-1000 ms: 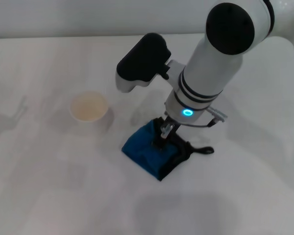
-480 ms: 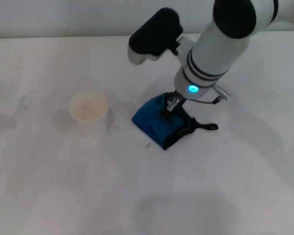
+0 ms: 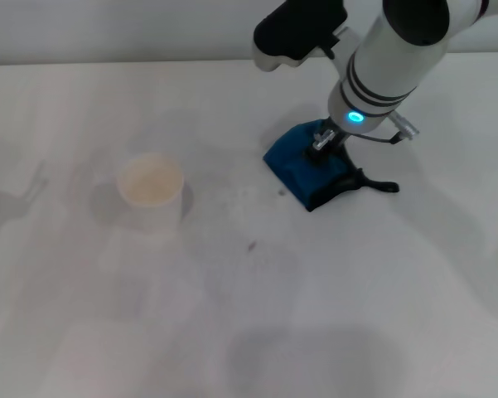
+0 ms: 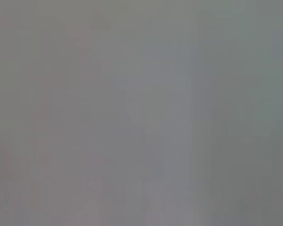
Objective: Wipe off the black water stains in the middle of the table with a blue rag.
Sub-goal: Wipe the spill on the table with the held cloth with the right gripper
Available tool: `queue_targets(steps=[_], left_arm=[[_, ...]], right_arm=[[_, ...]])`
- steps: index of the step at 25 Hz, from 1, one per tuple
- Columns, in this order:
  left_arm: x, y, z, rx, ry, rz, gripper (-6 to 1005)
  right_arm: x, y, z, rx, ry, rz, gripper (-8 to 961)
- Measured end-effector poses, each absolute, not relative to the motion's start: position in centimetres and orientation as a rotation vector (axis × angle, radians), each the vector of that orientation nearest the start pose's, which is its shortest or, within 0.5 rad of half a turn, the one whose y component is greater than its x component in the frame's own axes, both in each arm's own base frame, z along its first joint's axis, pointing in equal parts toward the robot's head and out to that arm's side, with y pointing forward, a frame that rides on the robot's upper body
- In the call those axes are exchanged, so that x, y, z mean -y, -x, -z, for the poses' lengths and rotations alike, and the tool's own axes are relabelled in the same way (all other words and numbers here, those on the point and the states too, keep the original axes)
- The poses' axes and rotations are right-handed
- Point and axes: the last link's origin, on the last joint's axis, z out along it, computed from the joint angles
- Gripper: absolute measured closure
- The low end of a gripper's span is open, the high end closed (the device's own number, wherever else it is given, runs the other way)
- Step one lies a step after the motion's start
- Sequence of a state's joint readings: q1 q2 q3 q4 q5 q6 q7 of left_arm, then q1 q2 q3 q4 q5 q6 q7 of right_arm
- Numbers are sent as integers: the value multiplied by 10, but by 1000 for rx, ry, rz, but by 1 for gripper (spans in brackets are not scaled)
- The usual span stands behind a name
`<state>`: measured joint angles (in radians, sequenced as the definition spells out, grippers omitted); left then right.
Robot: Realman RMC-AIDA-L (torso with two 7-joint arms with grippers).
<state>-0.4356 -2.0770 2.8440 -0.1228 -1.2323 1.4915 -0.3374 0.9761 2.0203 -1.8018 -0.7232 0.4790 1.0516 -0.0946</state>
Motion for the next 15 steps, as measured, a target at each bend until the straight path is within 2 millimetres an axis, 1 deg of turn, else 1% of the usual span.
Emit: queue_targets(steps=[7,12,15], left_arm=[[-306,332,-24,318,1692,810,109],[-307,330,-22,320,1694,821,109],[-307,329,-22,321,1694,822,109]], right_arm=[[-423,-190,65,-925,2218,697,893],[-416,-187,72,-913,2278,717,892],[-410,-180,79,-920,2352,705,892]])
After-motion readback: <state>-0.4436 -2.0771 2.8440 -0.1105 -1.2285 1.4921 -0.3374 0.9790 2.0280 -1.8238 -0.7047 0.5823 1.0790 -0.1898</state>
